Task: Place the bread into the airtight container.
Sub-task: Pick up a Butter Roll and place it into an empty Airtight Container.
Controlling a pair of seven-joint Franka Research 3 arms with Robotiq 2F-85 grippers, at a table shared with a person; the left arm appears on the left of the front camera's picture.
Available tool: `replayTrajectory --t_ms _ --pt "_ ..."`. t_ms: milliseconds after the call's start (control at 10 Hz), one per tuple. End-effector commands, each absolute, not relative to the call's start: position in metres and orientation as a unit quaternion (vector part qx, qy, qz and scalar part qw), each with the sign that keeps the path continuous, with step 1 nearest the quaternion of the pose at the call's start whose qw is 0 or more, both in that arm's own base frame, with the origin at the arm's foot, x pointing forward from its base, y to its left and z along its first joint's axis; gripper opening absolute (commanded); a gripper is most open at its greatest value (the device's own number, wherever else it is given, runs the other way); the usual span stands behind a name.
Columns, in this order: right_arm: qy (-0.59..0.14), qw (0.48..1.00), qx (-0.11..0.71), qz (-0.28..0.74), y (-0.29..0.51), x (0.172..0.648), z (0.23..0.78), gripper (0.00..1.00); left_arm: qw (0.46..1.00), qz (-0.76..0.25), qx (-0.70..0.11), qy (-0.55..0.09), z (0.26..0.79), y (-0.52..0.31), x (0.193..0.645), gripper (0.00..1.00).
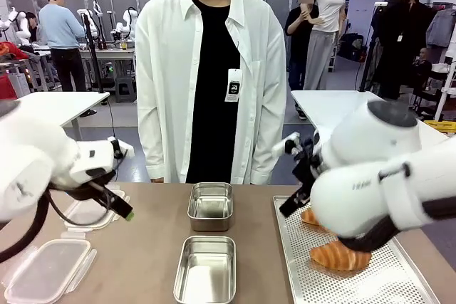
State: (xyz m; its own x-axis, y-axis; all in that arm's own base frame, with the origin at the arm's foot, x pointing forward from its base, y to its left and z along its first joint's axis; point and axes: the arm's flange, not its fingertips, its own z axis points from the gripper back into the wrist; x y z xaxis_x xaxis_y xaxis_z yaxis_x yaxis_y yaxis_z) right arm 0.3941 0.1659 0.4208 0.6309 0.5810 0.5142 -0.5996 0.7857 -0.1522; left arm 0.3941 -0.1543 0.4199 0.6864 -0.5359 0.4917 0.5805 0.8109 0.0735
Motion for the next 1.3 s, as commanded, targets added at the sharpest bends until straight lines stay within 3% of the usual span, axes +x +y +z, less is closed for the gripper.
replayTrajectory --t_ms 0,300,700,900,1200 --pt "-0.261 0.902 0.039 0.341 0.141 0.391 0.495 1.0 0.915 -0.322 -0.063 -0.233 0.494 -0.124 0.383 1.0" --pt "-0.224 0.9 0.043 0.37 0.095 0.351 0.6 1.0 0.908 -0.335 -0.12 -0.22 0.602 -0.076 0.338 1.0" --pt "-0.233 0.892 0.033 0.385 0.027 0.28 0.68 1.0 0.884 -0.349 -0.157 -0.269 0.703 -0.019 0.246 1.0" --pt "-0.259 0.882 0.031 0.394 0.007 0.26 0.696 1.0 0.877 -0.346 -0.15 -0.298 0.726 -0.001 0.217 1.0" --pt "-0.261 0.886 0.032 0.381 0.007 0.253 0.703 1.0 0.881 -0.332 -0.142 -0.305 0.732 0.001 0.207 1.0"
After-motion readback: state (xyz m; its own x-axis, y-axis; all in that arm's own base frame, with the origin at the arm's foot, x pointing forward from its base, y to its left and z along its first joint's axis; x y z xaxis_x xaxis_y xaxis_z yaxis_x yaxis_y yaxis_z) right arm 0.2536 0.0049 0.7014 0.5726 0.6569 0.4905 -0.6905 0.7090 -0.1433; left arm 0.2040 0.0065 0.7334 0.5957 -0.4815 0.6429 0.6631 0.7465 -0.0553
